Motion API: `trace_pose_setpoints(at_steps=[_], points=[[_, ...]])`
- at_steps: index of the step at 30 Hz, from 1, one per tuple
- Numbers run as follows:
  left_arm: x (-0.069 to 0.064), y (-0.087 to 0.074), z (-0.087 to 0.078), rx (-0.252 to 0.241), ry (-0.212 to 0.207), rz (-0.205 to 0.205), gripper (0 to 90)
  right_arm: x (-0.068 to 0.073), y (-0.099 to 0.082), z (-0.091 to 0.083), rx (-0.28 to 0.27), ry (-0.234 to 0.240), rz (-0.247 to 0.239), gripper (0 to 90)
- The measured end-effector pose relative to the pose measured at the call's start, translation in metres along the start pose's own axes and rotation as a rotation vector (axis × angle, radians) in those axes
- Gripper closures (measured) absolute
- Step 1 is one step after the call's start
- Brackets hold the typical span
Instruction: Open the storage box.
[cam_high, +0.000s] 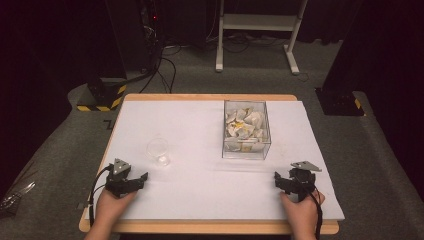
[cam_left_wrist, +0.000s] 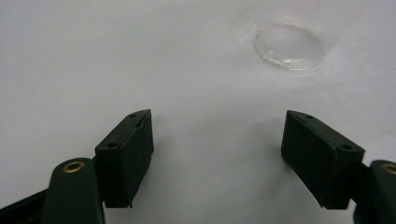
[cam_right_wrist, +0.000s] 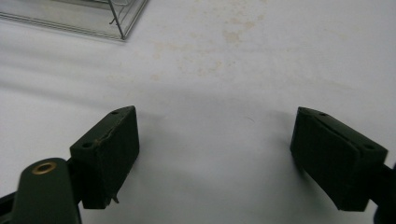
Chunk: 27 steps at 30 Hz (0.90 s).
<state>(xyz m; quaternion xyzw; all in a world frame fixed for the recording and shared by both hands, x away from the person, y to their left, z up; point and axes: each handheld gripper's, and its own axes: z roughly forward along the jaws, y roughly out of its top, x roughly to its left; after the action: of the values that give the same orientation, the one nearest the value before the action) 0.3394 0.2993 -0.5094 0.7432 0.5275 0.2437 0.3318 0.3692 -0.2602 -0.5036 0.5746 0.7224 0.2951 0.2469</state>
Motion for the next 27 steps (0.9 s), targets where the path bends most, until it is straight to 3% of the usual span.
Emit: trace_pose_setpoints(at_steps=[27], points=[[0.0, 0.0003, -0.0001, 0.002, 0.002, 0.005, 25.7, 0.0, -0.0007, 0.0003, -0.001, 0.008, -0.003, 13.3]])
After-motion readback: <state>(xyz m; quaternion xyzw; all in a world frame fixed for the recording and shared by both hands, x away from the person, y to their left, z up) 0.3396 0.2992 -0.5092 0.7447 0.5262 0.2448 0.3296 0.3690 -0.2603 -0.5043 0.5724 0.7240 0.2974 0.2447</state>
